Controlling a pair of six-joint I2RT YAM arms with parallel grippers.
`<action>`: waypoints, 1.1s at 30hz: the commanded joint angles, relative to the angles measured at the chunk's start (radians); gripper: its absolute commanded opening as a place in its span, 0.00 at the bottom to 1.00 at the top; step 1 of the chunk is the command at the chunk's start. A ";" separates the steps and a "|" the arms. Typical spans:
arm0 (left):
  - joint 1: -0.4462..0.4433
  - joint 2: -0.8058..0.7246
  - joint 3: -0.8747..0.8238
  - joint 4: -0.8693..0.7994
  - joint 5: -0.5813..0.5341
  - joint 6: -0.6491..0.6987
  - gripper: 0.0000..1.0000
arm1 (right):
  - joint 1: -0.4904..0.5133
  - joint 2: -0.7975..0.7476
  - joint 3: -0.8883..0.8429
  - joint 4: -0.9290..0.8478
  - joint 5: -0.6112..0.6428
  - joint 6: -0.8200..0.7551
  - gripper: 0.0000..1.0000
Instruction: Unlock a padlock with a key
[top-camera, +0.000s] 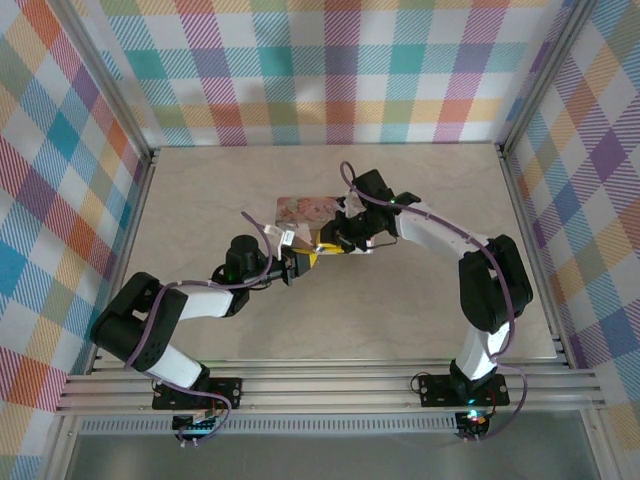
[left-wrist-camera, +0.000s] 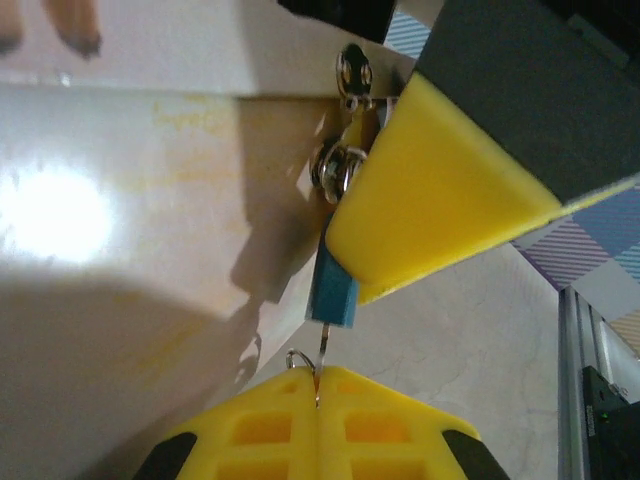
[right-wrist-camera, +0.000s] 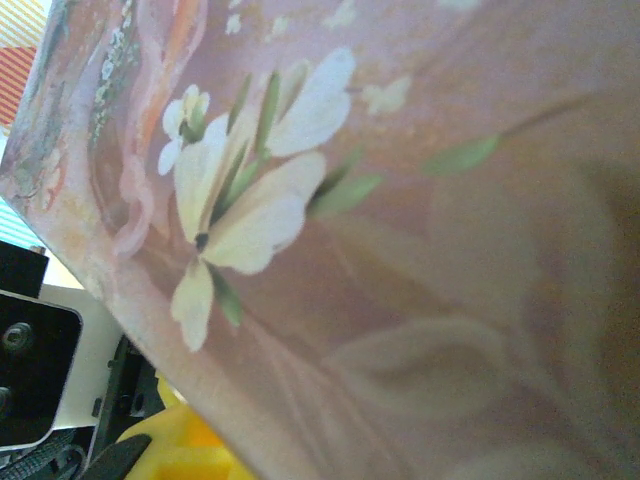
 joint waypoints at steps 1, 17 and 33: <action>0.001 0.044 0.051 0.064 -0.019 -0.044 0.00 | 0.013 0.005 -0.053 0.067 -0.061 0.003 0.00; -0.026 0.186 -0.077 0.141 -0.059 -0.030 0.00 | 0.069 0.062 -0.257 0.334 0.100 0.156 0.00; -0.029 0.306 -0.134 0.259 -0.092 -0.032 0.00 | 0.098 0.005 -0.346 0.383 0.282 0.260 0.48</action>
